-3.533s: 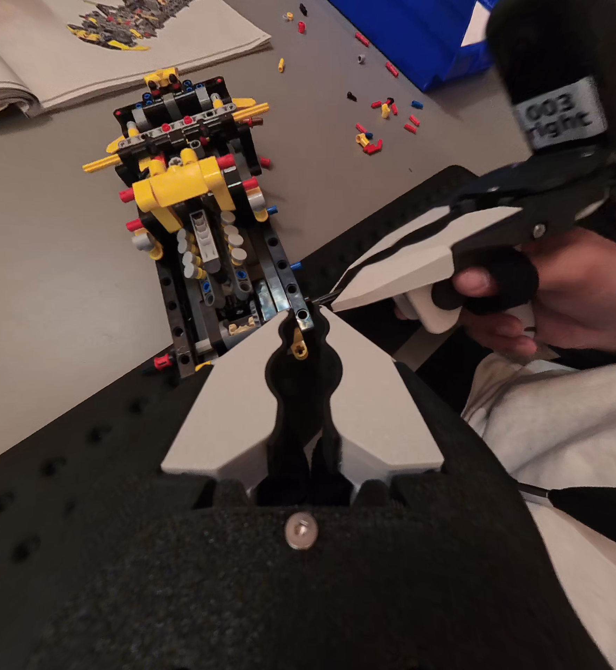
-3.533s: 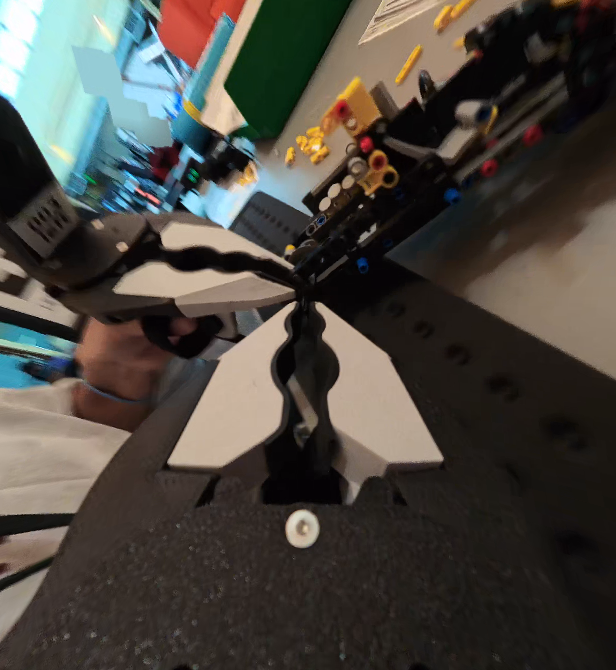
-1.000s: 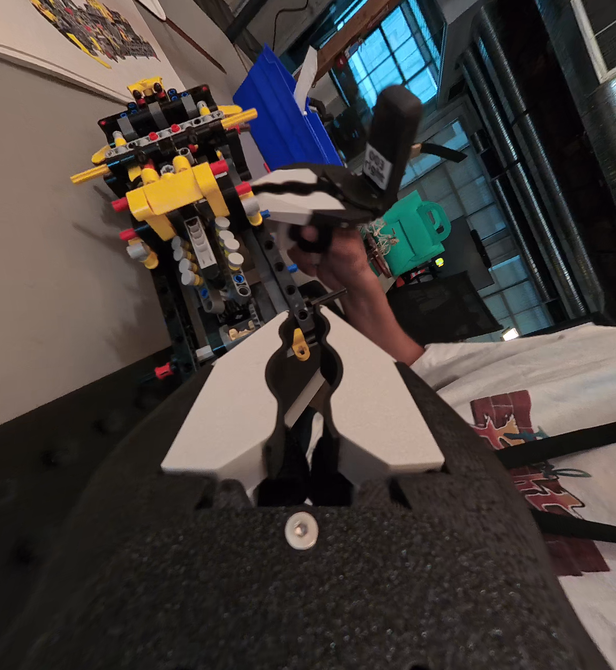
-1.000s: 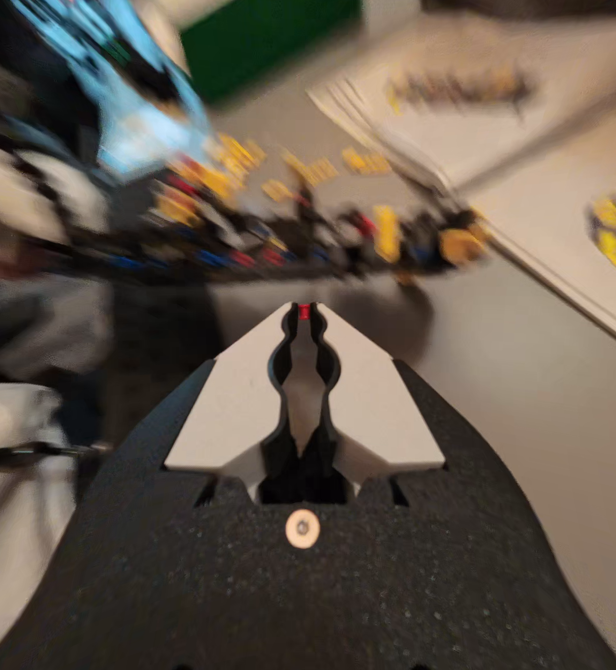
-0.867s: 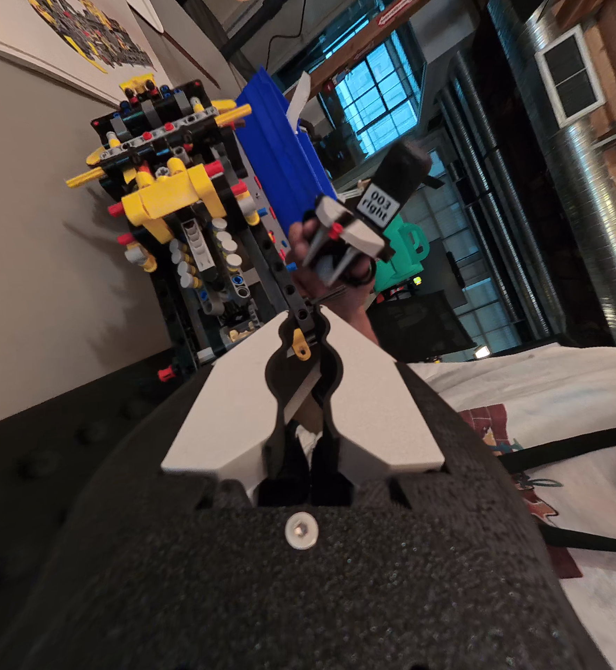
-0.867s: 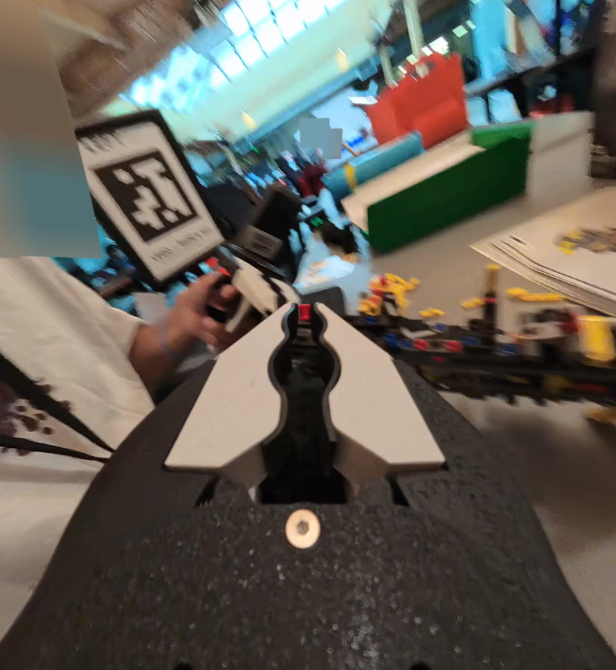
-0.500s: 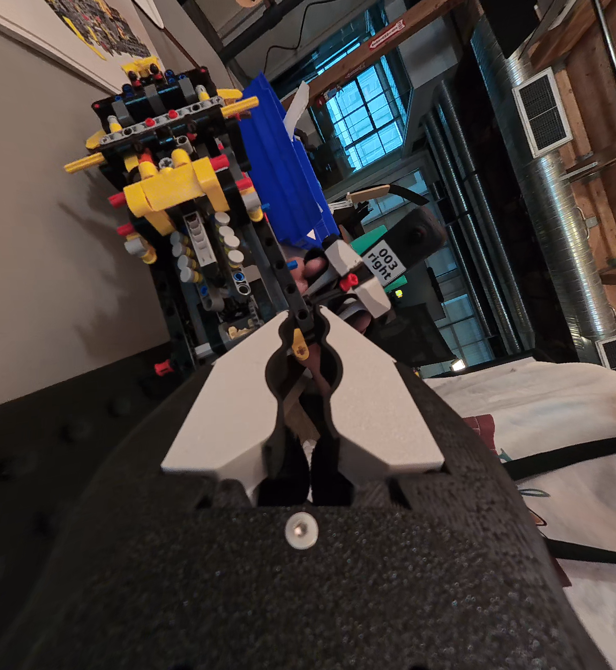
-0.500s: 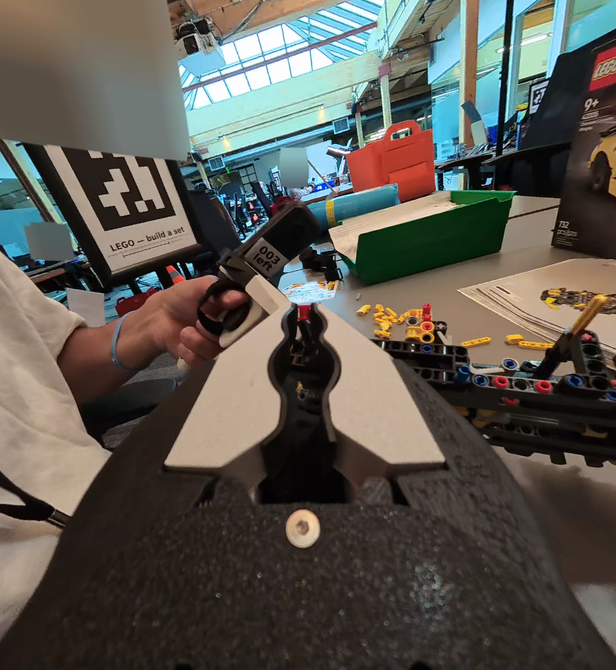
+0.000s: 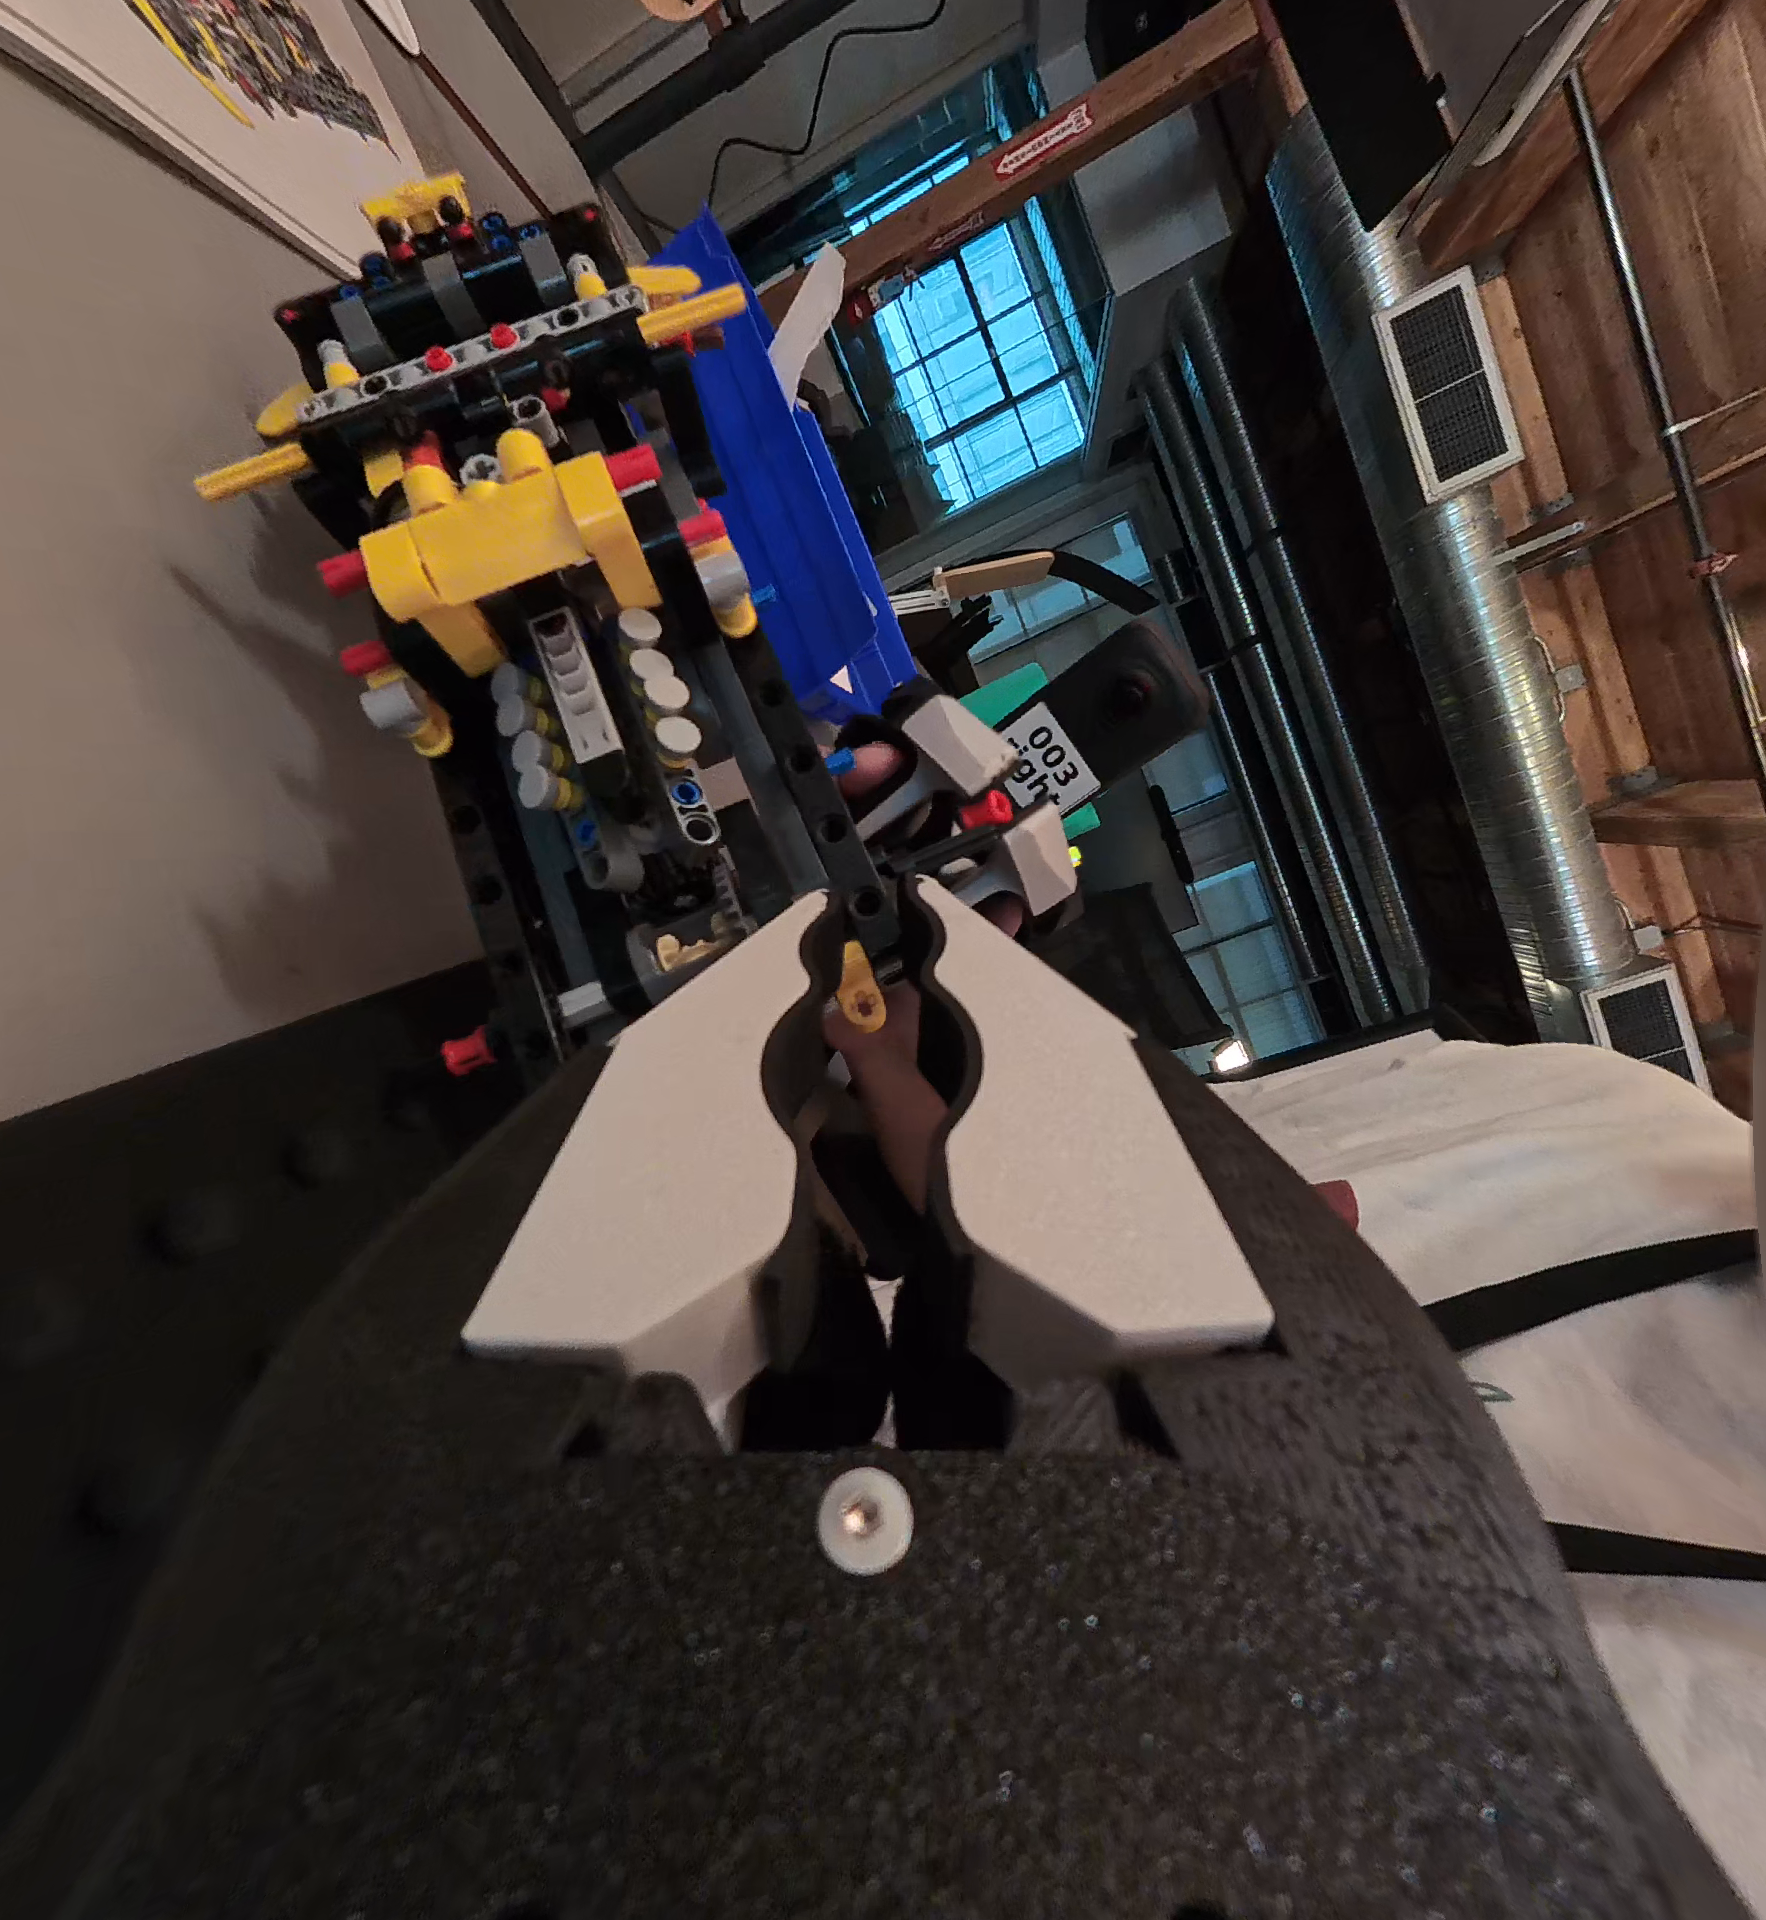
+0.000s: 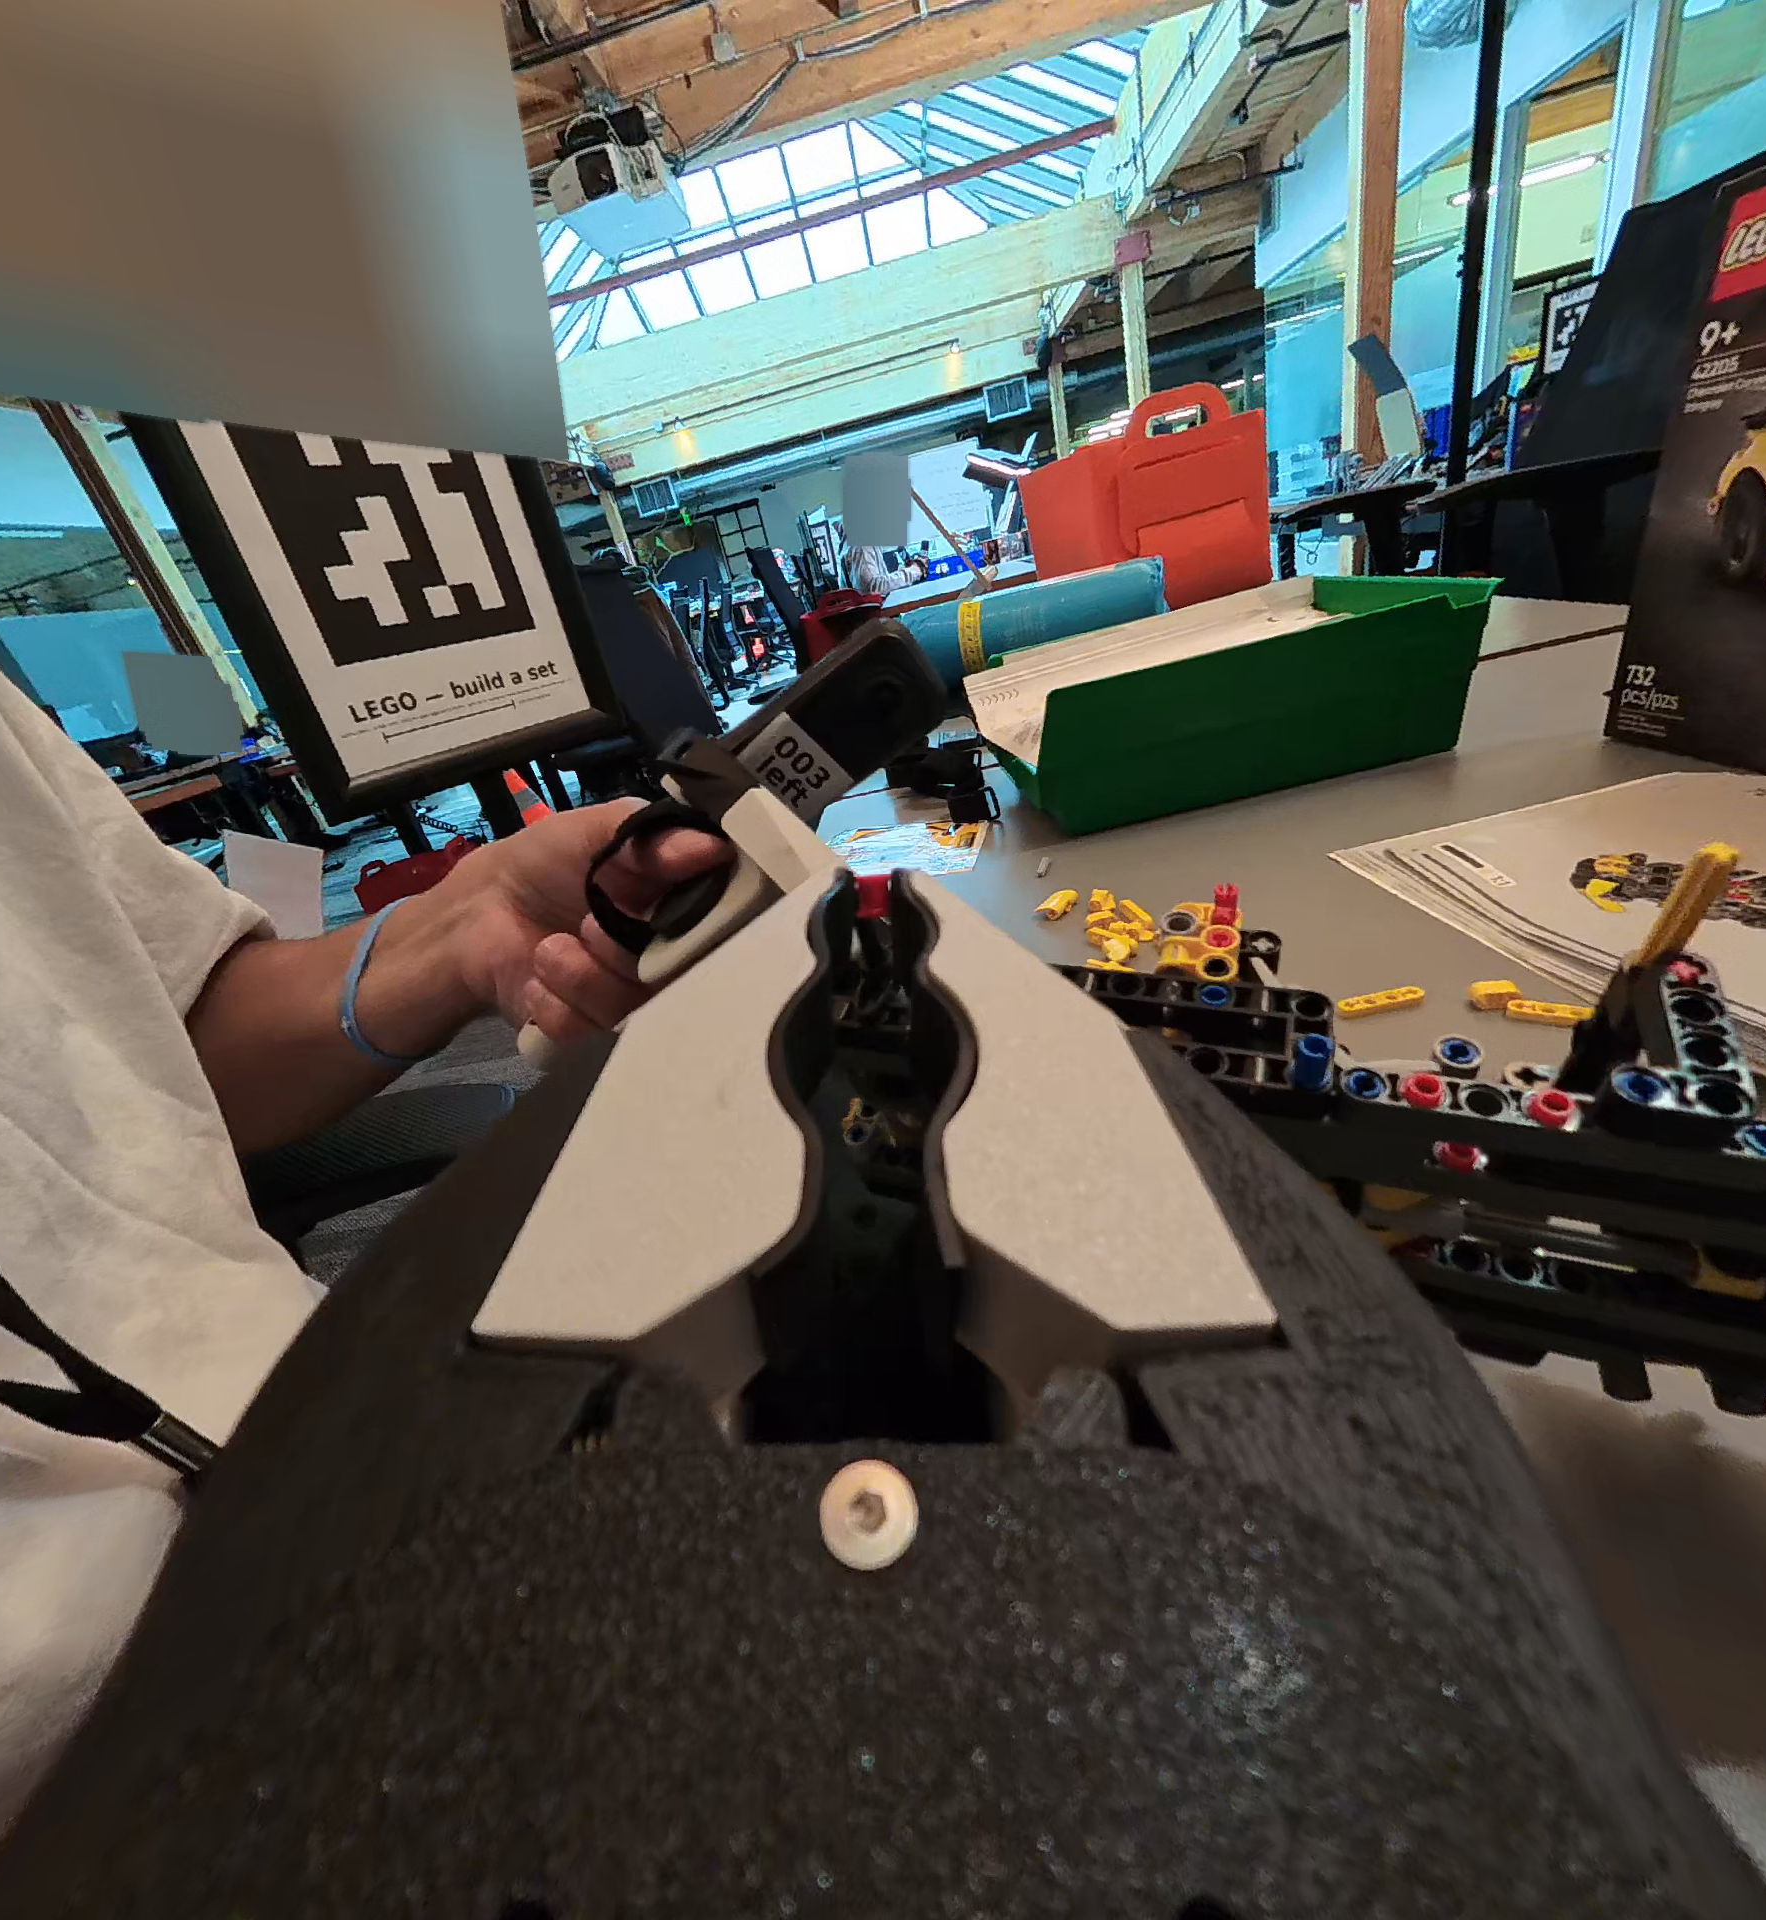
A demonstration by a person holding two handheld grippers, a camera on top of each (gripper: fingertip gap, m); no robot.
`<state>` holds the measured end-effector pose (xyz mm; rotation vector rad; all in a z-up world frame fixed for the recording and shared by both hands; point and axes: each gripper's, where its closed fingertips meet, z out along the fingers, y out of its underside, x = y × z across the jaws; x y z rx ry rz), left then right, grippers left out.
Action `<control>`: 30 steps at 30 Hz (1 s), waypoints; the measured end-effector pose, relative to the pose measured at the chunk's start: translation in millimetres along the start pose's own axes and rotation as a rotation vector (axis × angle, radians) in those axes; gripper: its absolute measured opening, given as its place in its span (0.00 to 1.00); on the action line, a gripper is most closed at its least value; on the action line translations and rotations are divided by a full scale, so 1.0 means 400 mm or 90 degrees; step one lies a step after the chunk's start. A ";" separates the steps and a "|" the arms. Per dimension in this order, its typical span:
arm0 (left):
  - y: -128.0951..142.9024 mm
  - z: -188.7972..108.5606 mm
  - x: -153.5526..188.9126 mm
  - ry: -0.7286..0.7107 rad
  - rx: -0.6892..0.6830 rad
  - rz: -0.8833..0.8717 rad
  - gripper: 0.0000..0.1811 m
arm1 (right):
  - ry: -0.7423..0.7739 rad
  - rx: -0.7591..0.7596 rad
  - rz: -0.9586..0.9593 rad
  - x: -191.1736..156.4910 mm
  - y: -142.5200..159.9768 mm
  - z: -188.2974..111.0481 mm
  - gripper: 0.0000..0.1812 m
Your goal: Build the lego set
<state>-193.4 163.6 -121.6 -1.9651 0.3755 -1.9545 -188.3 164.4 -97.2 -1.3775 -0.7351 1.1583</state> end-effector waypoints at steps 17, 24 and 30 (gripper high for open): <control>0.001 -0.001 -0.001 0.008 -0.001 0.003 0.06 | -0.016 -0.023 -0.001 -0.010 0.005 0.018 0.03; 0.003 -0.001 -0.002 0.009 -0.003 0.006 0.05 | -0.009 -0.031 -0.016 -0.012 0.004 0.012 0.03; 0.001 -0.004 -0.003 0.006 0.000 0.007 0.05 | 0.036 -0.084 -0.052 -0.010 -0.016 -0.001 0.03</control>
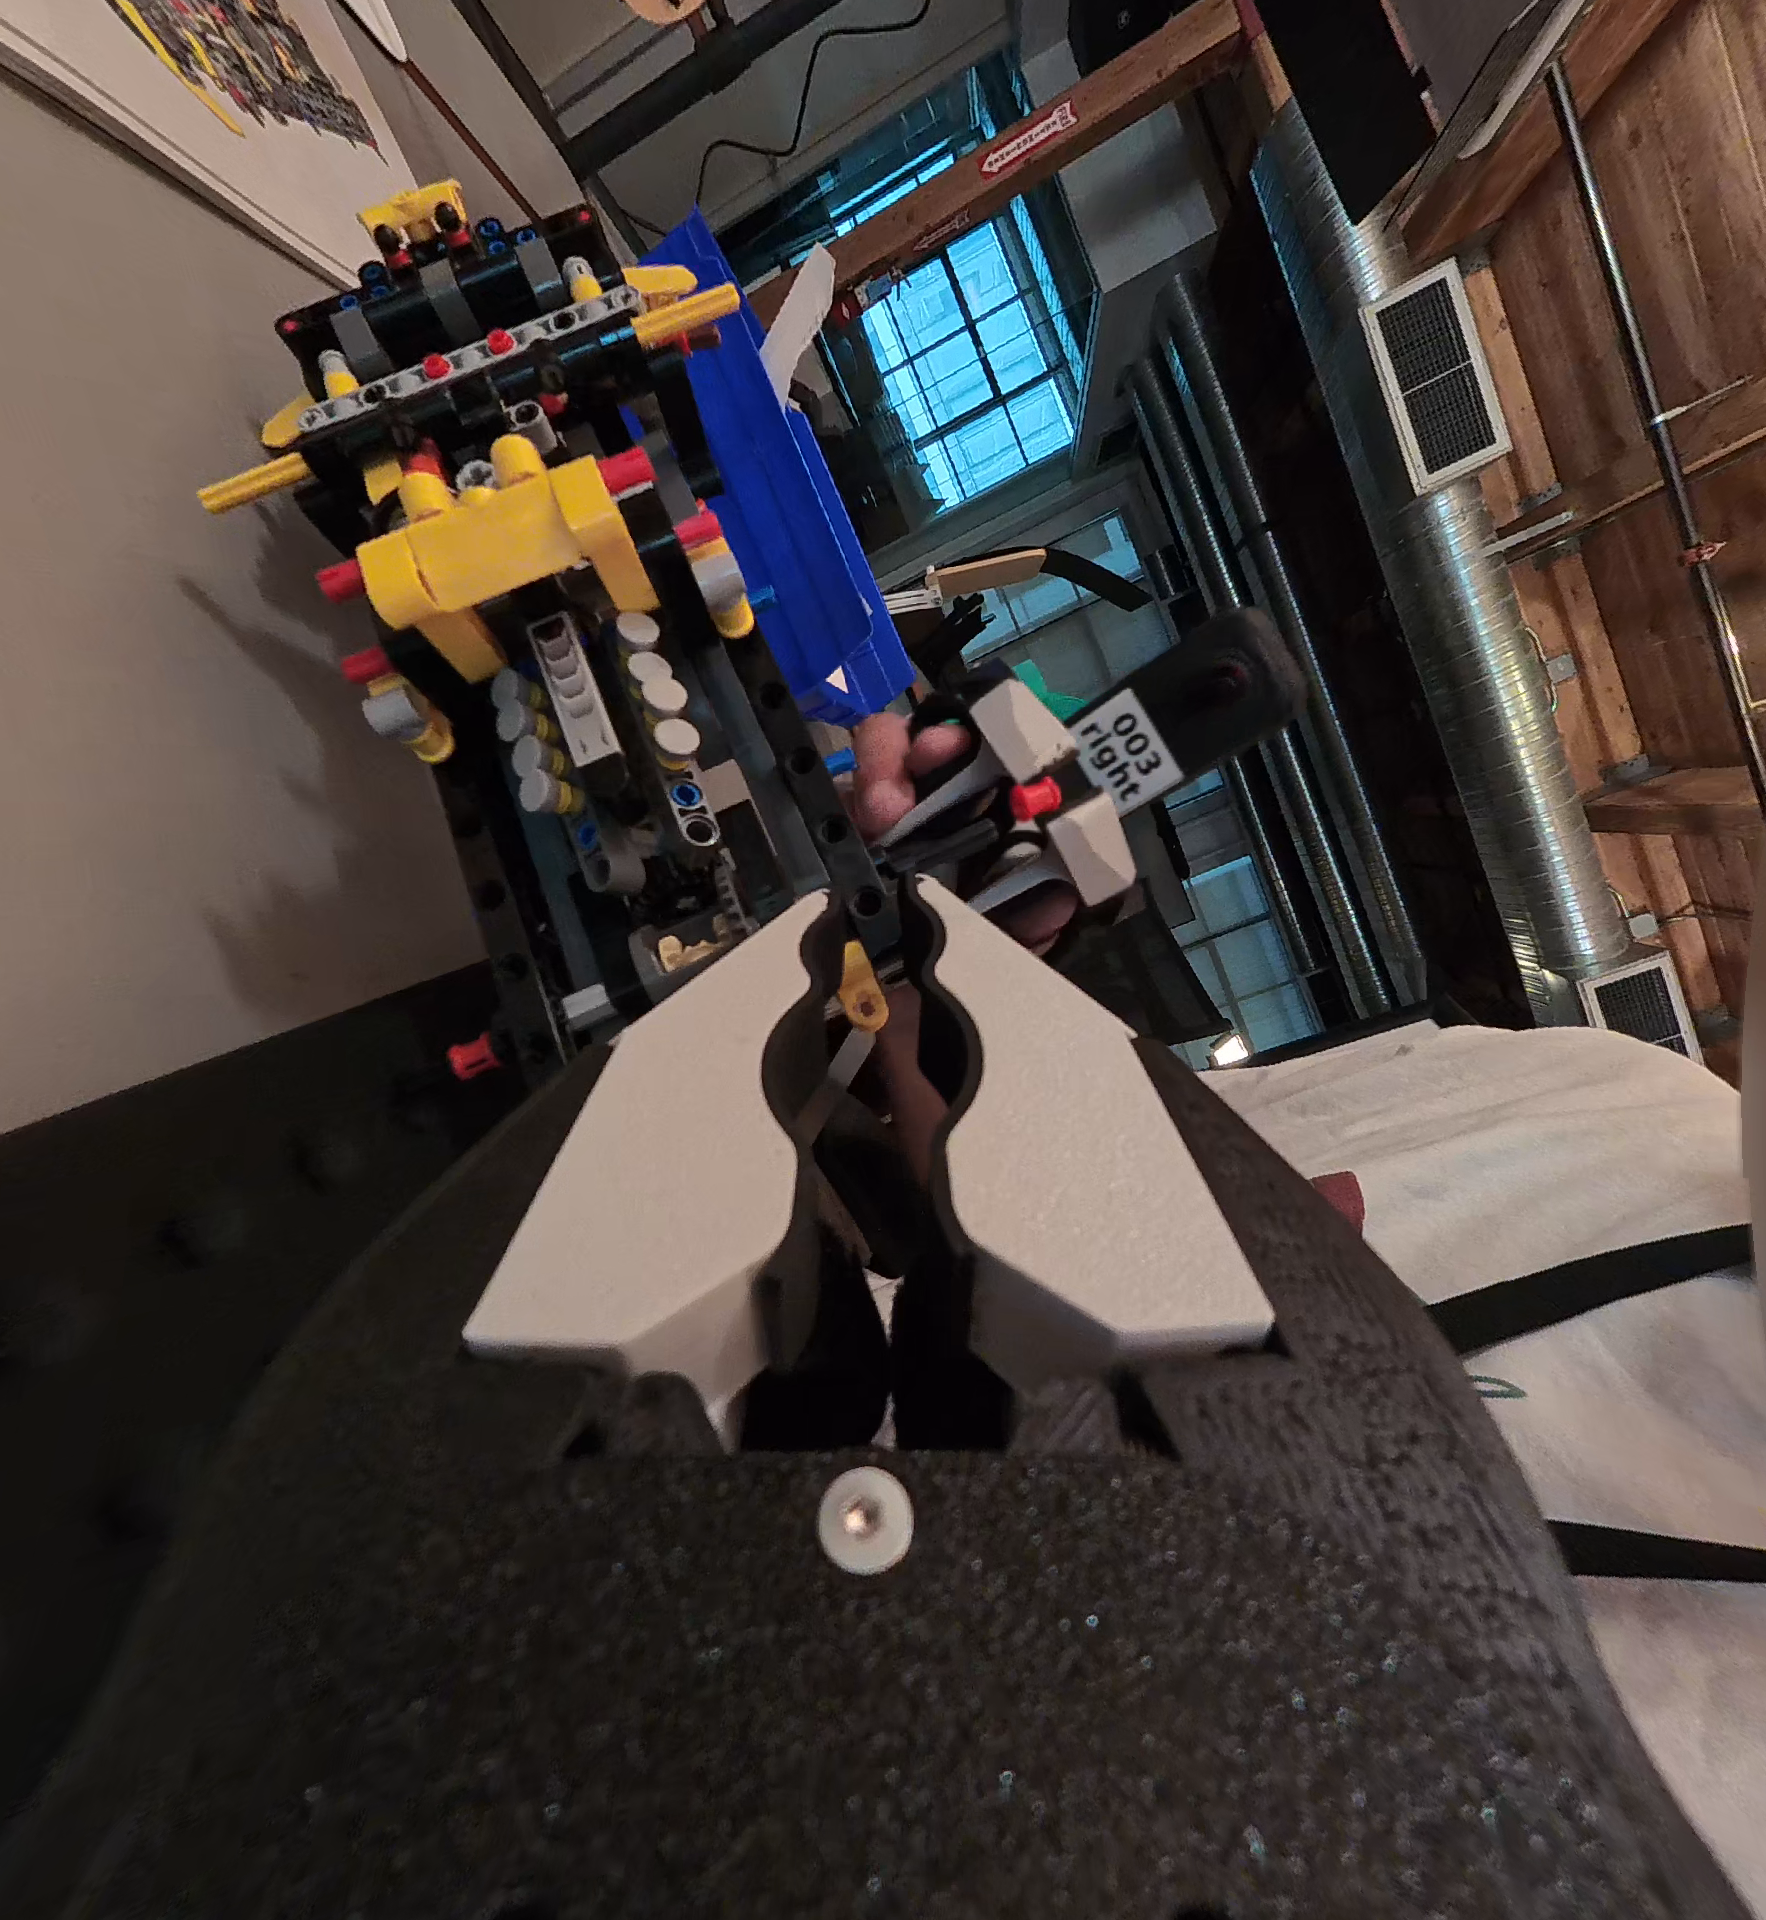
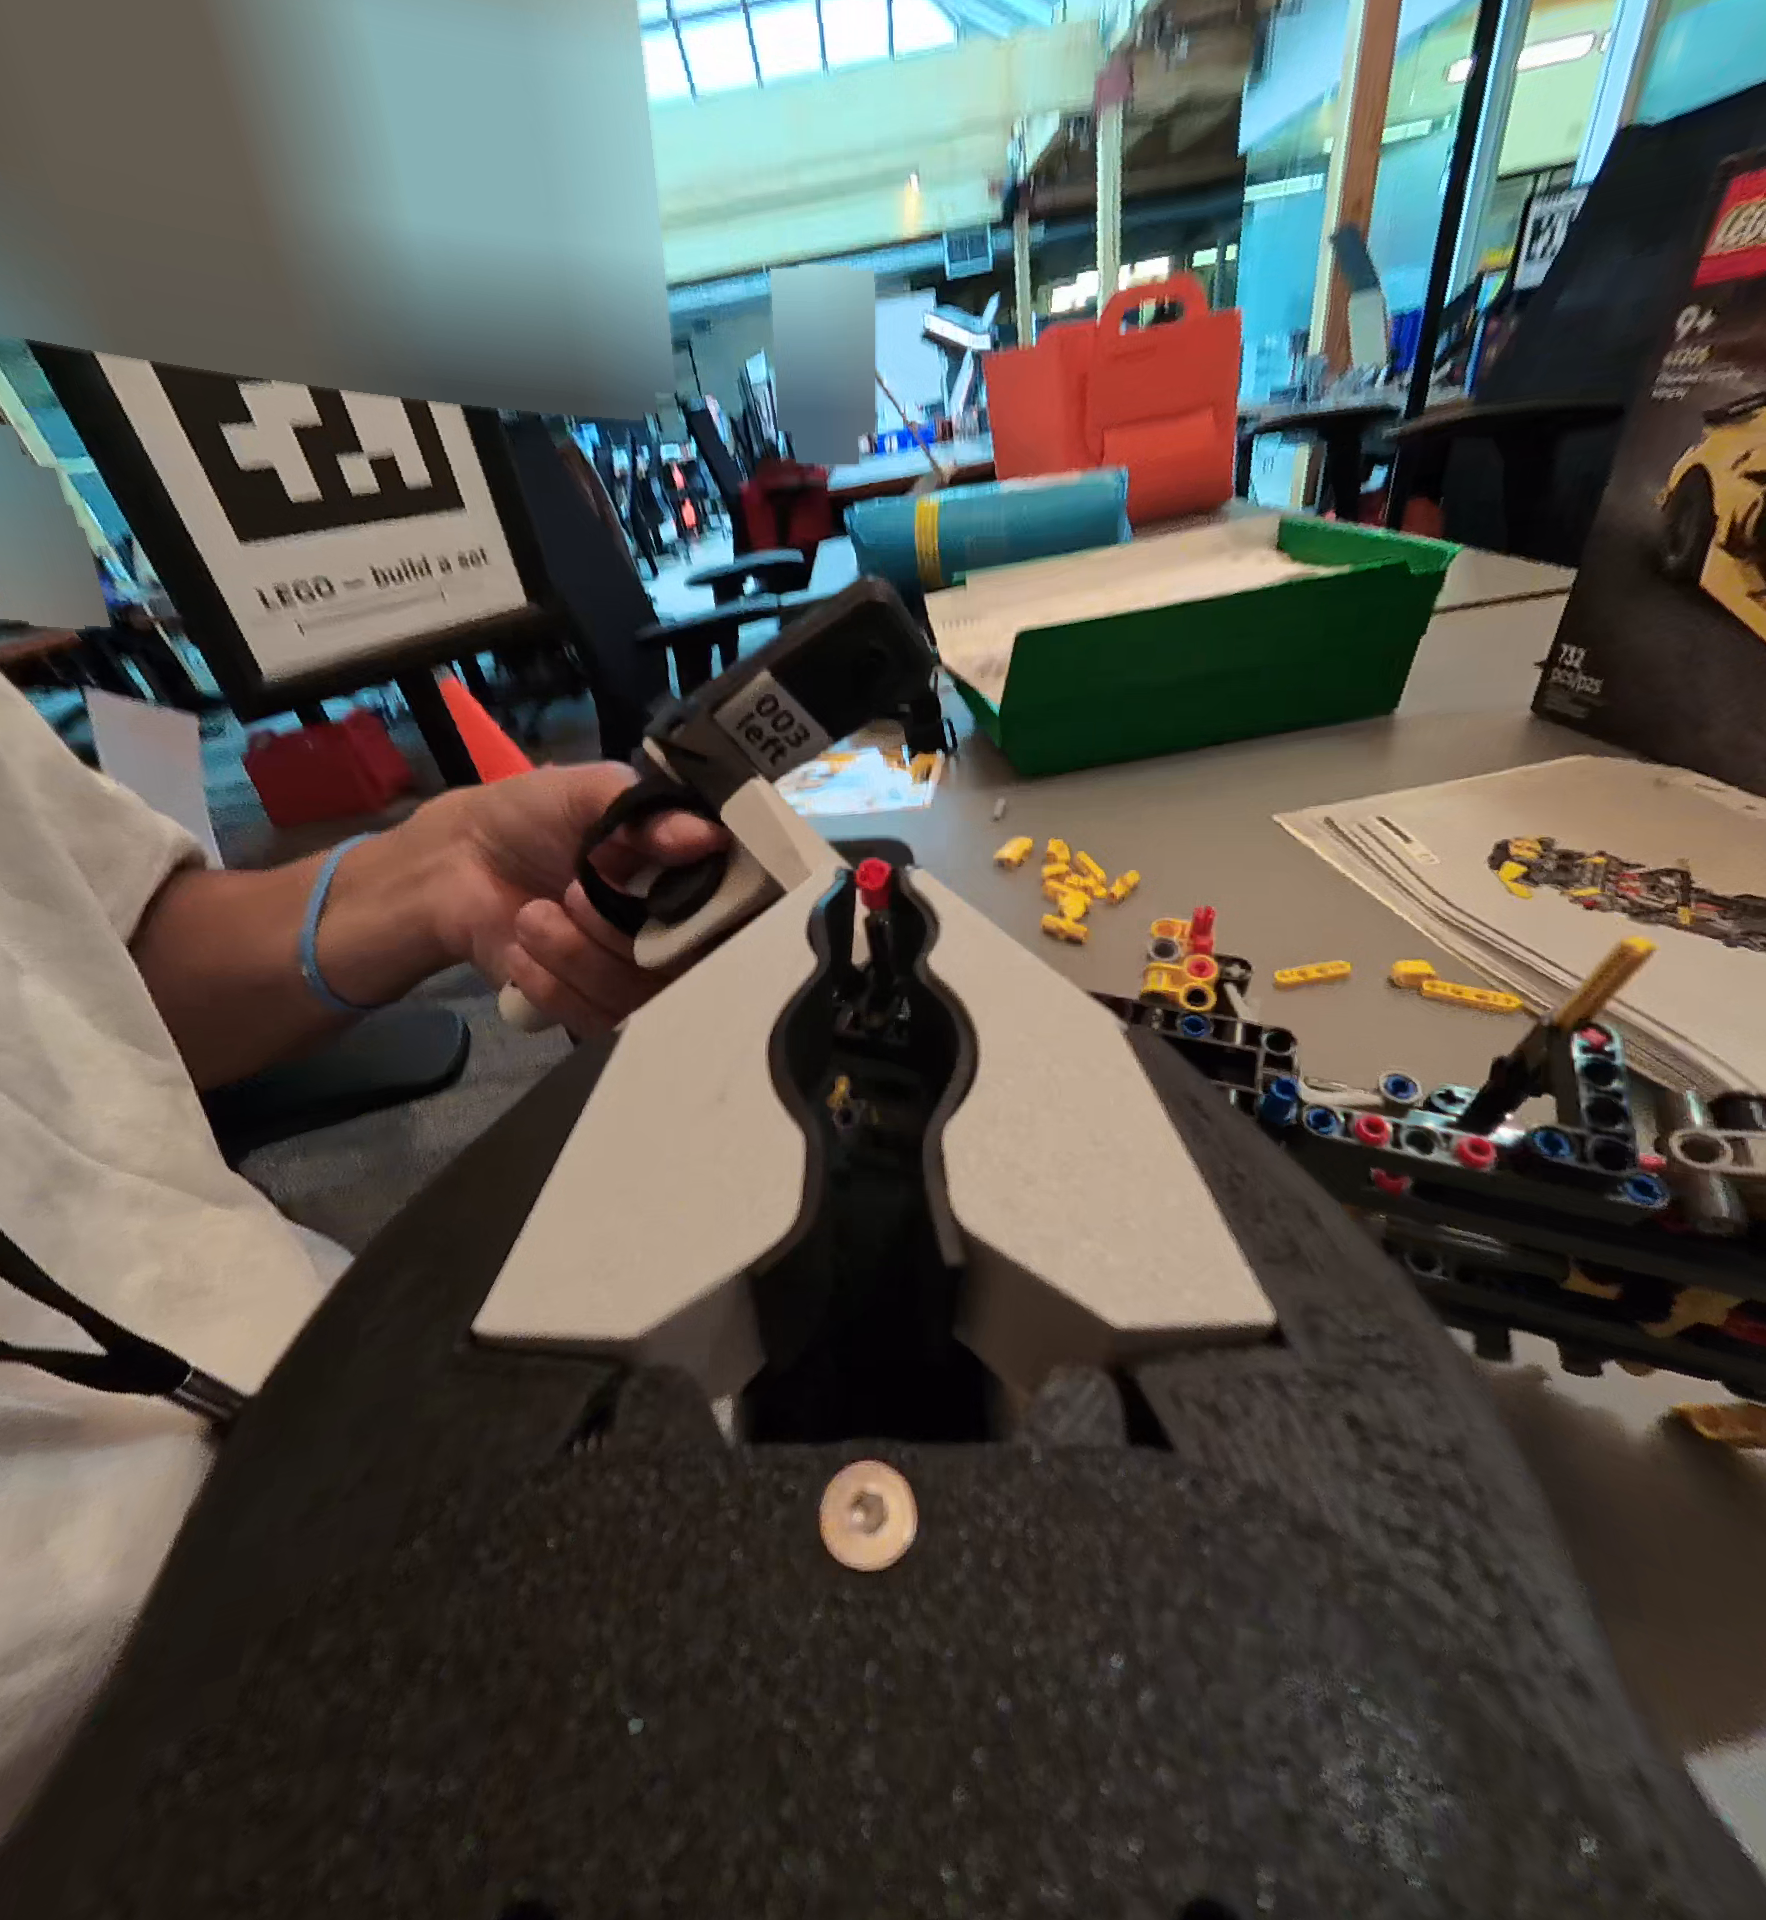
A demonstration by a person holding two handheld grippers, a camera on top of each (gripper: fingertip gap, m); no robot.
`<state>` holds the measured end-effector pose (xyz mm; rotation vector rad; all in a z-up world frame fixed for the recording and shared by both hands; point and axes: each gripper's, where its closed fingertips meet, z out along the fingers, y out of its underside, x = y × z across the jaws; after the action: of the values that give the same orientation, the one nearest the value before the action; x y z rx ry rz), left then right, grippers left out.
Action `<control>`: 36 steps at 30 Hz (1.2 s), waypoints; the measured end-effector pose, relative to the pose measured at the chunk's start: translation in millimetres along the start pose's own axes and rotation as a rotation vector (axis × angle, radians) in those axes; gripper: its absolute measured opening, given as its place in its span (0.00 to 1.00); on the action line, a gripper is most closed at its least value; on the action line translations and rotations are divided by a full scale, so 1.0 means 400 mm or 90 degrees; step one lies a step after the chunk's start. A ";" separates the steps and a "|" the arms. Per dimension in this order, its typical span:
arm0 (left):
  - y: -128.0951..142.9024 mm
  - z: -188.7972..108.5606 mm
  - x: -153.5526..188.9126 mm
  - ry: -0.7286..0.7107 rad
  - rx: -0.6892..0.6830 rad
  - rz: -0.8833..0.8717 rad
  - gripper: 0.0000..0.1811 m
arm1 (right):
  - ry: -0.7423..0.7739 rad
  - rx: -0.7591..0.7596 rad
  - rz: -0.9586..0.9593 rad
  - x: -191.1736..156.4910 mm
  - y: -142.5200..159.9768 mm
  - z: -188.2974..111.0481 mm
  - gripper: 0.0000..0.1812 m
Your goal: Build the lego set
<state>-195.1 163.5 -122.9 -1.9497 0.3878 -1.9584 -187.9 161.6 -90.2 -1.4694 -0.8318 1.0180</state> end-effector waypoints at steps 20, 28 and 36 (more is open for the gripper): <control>0.019 0.010 0.003 -0.003 -0.028 0.011 0.05 | -0.056 -0.222 -0.154 -0.019 0.032 -0.014 0.04; 0.028 0.015 0.005 0.012 -0.050 0.006 0.06 | -0.254 -0.343 -0.230 -0.030 0.040 -0.026 0.03; 0.029 0.014 0.004 0.040 -0.078 -0.015 0.06 | -0.386 -0.325 -0.257 -0.030 0.051 -0.027 0.03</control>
<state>-189.0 152.6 -126.1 -1.9785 0.5151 -2.0601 -183.1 143.7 -108.3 -1.3154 -1.8532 0.9855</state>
